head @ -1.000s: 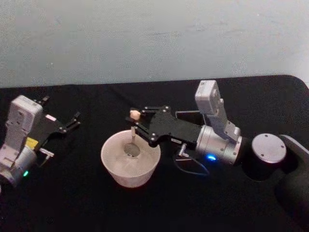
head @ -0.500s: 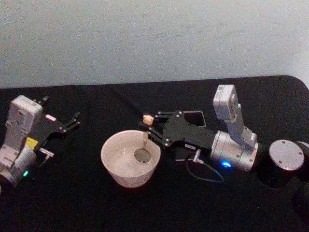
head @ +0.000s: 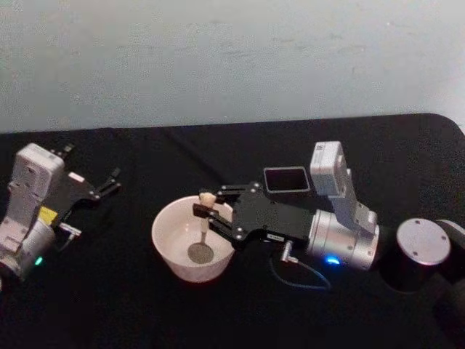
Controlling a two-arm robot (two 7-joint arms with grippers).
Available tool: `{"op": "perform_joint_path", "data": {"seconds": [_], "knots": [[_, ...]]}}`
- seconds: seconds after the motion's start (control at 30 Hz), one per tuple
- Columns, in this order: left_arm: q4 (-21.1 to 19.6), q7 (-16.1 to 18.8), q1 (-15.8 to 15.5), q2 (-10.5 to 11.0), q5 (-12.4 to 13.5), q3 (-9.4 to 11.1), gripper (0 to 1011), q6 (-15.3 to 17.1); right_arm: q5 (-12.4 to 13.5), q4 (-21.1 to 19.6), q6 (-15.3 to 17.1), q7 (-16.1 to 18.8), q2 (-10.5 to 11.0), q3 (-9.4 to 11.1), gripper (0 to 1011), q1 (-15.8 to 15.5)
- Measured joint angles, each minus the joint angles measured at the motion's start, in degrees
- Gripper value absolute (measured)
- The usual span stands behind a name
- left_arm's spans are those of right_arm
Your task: Pick up the stirring spoon with one hand, stir inside the cup, then place it back in its original position.
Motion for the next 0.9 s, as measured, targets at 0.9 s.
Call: {"op": "perform_joint_path", "data": {"seconds": [0.9], "knots": [[0.0,0.0,0.0,0.0,0.0,0.0,1001,0.0,-1.28,8.05,-1.66,-0.86,-5.32,-1.46,214,5.74]]}}
